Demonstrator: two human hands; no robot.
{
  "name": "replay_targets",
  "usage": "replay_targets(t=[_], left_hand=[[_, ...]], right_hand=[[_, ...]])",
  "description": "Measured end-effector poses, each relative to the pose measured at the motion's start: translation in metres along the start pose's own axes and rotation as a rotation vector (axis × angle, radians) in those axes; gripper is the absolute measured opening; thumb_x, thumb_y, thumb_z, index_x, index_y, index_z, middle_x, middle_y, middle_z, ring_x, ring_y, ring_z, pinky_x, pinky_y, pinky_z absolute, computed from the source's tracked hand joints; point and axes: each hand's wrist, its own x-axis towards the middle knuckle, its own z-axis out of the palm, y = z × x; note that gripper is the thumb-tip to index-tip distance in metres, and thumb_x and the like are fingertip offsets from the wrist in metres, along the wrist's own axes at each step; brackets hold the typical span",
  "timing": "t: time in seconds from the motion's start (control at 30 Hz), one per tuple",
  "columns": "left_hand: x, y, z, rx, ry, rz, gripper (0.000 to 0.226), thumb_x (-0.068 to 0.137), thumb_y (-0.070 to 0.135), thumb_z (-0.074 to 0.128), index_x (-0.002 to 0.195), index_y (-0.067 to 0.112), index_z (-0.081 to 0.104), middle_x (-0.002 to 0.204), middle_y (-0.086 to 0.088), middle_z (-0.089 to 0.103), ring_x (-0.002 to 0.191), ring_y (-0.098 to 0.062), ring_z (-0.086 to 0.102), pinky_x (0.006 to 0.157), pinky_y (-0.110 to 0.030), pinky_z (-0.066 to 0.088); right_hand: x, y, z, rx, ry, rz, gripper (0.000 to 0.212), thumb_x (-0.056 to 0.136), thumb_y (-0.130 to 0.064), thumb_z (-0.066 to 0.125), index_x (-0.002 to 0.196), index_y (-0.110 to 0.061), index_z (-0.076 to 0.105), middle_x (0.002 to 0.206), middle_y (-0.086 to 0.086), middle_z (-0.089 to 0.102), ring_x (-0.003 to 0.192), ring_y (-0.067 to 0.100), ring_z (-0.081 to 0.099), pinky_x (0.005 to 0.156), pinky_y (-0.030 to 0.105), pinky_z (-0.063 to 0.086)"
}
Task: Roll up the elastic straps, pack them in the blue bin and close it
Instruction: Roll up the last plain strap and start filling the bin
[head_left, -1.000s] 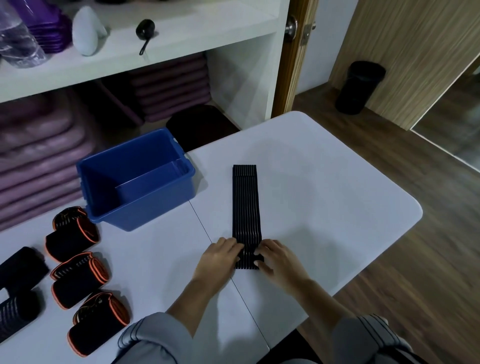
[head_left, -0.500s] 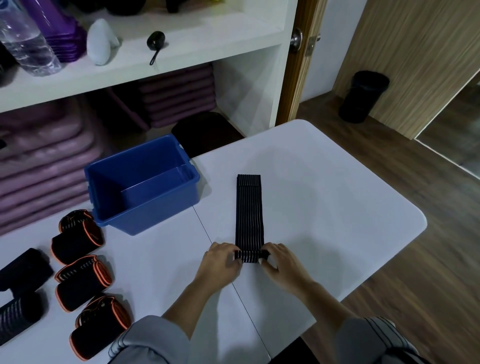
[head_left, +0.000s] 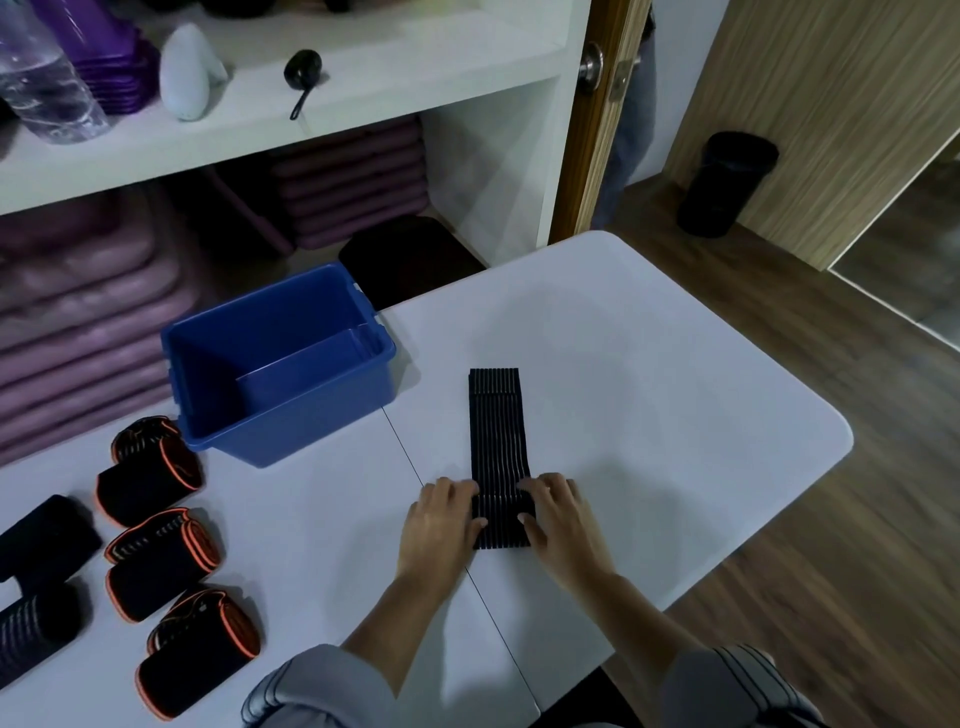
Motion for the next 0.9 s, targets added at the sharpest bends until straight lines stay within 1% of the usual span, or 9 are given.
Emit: replay_targets(t=[0.1, 0.17, 0.3, 0.4, 0.5, 0.63, 0.7, 0.8, 0.9], left_hand=[[-0.001, -0.009, 0.002, 0.112, 0.028, 0.271, 0.035, 0.078, 0.036, 0.061, 0.11, 0.023, 0.055, 0.103, 0.004, 0.058, 0.083, -0.018, 0.06, 0.063, -0.029, 0.052], [-0.003, -0.015, 0.0, 0.149, -0.036, 0.287, 0.051, 0.076, 0.053, 0.055, 0.115, 0.021, 0.059, 0.111, 0.005, 0.061, 0.091, -0.015, 0.06, 0.068, -0.028, 0.053], [0.0, -0.017, -0.003, 0.089, -0.119, 0.187, 0.06, 0.067, 0.047, 0.066, 0.119, 0.018, 0.059, 0.112, 0.005, 0.064, 0.1, -0.019, 0.06, 0.076, -0.032, 0.052], [0.005, -0.013, -0.008, -0.036, -0.105, 0.104, 0.048, 0.074, 0.046, 0.049, 0.11, 0.019, 0.063, 0.106, 0.008, 0.063, 0.097, -0.015, 0.056, 0.079, -0.032, 0.05], [0.008, -0.012, -0.012, -0.209, -0.171, -0.043, 0.053, 0.075, 0.053, 0.039, 0.104, 0.017, 0.063, 0.104, 0.008, 0.055, 0.098, -0.012, 0.047, 0.083, -0.027, 0.043], [0.005, -0.009, -0.013, -0.451, -0.216, -0.326, 0.016, 0.083, 0.034, 0.06, 0.092, 0.021, 0.064, 0.082, 0.007, 0.061, 0.085, -0.014, 0.057, 0.072, -0.026, 0.046], [0.002, -0.005, -0.013, -0.502, -0.227, -0.431, 0.016, 0.085, 0.032, 0.061, 0.097, 0.021, 0.064, 0.083, 0.004, 0.066, 0.081, -0.014, 0.063, 0.076, -0.029, 0.051], [-0.001, -0.001, -0.013, -0.444, -0.231, -0.444, 0.023, 0.084, 0.036, 0.061, 0.103, 0.023, 0.059, 0.084, 0.003, 0.065, 0.082, -0.015, 0.062, 0.076, -0.031, 0.051], [-0.004, -0.002, -0.012, -0.236, -0.137, -0.254, 0.046, 0.08, 0.035, 0.065, 0.123, 0.027, 0.049, 0.098, 0.004, 0.06, 0.093, -0.015, 0.056, 0.078, -0.029, 0.049]], right_hand=[[-0.004, 0.014, -0.007, -0.027, -0.073, -0.159, 0.033, 0.077, -0.042, 0.059, 0.104, -0.022, 0.064, 0.102, -0.004, 0.063, 0.091, 0.019, 0.06, 0.075, 0.031, 0.053], [-0.006, 0.019, -0.012, -0.059, -0.171, -0.177, 0.05, 0.07, -0.051, 0.062, 0.112, -0.024, 0.06, 0.112, -0.005, 0.062, 0.102, 0.016, 0.057, 0.084, 0.029, 0.049], [-0.002, 0.019, -0.01, -0.025, -0.169, -0.167, 0.048, 0.069, -0.035, 0.064, 0.114, -0.022, 0.057, 0.118, -0.004, 0.059, 0.107, 0.019, 0.056, 0.09, 0.03, 0.048], [0.003, 0.012, -0.011, 0.045, -0.129, -0.098, 0.038, 0.078, -0.035, 0.053, 0.113, -0.02, 0.059, 0.11, -0.004, 0.063, 0.102, 0.017, 0.056, 0.088, 0.025, 0.043], [0.007, 0.003, -0.013, 0.182, -0.172, 0.043, 0.03, 0.087, -0.028, 0.053, 0.116, -0.018, 0.053, 0.095, 0.0, 0.065, 0.092, 0.016, 0.054, 0.077, 0.025, 0.04], [0.005, -0.006, -0.009, 0.275, -0.237, 0.194, 0.026, 0.093, -0.029, 0.05, 0.117, -0.019, 0.048, 0.081, -0.003, 0.058, 0.078, 0.014, 0.052, 0.068, 0.026, 0.041], [0.004, -0.008, -0.002, 0.282, -0.227, 0.257, 0.025, 0.094, -0.031, 0.047, 0.116, -0.019, 0.047, 0.074, -0.006, 0.052, 0.073, 0.015, 0.05, 0.062, 0.026, 0.037], [0.005, -0.009, 0.004, 0.22, -0.184, 0.262, 0.028, 0.092, -0.029, 0.049, 0.117, -0.016, 0.047, 0.08, 0.002, 0.055, 0.074, 0.022, 0.053, 0.063, 0.025, 0.035], [0.003, -0.008, 0.002, 0.197, -0.153, 0.166, 0.041, 0.081, -0.02, 0.055, 0.122, -0.014, 0.05, 0.108, 0.006, 0.049, 0.084, 0.022, 0.056, 0.071, 0.023, 0.042]])
